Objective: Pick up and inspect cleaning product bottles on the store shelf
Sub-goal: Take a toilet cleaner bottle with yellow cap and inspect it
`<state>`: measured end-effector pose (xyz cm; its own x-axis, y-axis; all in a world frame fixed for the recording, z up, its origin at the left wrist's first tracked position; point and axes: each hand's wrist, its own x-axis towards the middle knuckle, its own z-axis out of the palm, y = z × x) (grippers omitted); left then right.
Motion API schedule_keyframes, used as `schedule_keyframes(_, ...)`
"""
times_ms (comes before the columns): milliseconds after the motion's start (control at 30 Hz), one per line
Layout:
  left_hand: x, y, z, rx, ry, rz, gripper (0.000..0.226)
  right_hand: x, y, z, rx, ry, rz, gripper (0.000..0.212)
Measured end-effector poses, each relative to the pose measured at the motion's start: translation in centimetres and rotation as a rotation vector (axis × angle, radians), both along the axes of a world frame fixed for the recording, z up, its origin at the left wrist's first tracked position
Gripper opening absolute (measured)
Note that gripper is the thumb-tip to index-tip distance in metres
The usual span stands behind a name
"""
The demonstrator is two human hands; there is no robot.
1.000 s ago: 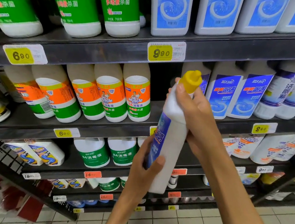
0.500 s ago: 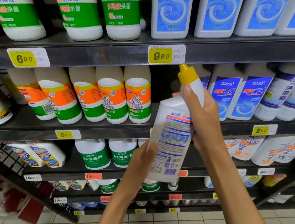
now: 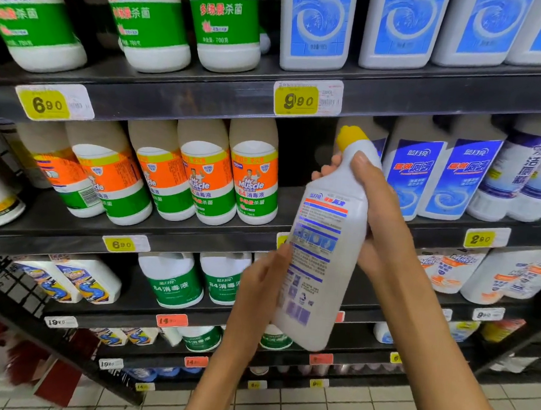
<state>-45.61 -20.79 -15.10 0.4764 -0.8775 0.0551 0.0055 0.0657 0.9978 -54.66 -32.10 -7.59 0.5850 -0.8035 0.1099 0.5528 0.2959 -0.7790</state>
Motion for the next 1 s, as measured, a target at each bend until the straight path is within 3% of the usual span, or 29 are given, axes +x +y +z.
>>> schedule_keyframes(67,0.3,-0.4,0.2,-0.075,-0.031,0.051,0.029,0.4,0.2,0.4,-0.116,0.106,-0.168,0.033)
schedule_keyframes(100,0.1,-0.5,0.2,-0.083,-0.050,0.020,0.032,0.7,0.2,0.5,-0.166,0.149,-0.226,0.030)
schedule_keyframes(233,-2.0,-0.6,-0.8,-0.012,-0.201,-0.136,0.070,1.2,-0.2,0.4,-0.149,0.280,-0.171,0.027)
schedule_keyframes(300,-2.3,-0.3,-1.2,0.030,-0.092,-0.137,0.071,0.9,-0.5,0.0,-0.239,0.320,-0.071,0.023)
schedule_keyframes(433,-0.3,0.5,-2.1,0.004,0.323,-0.303,0.041,0.5,-1.2,-0.9,-0.343,0.368,0.022,0.034)
schedule_keyframes(500,-0.2,0.8,-1.9,-0.055,0.383,-0.394,0.034,0.8,-1.3,-1.4,-0.344,0.390,0.075,0.036)
schedule_keyframes(600,0.2,0.3,-1.8,-0.082,0.410,-0.425,0.043,1.2,-1.7,-1.8,-0.327,0.361,0.073,0.038)
schedule_keyframes(667,0.6,-0.5,-1.7,-0.039,0.346,-0.386,0.047,1.5,-2.3,-2.1,-0.291,0.352,0.024,0.038)
schedule_keyframes(733,1.0,-1.2,-2.1,0.055,0.170,-0.246,0.050,1.7,-3.0,-2.8,-0.260,0.374,-0.040,0.033)
schedule_keyframes(833,1.3,-1.7,-3.2,0.047,-0.023,-0.121,0.038,2.1,-4.2,-3.6,-0.270,0.448,-0.124,0.030)
schedule_keyframes(1000,2.7,-3.5,-3.7,0.044,-0.180,-0.102,0.050,3.3,-5.3,-2.6,-0.440,0.482,-0.216,0.026)
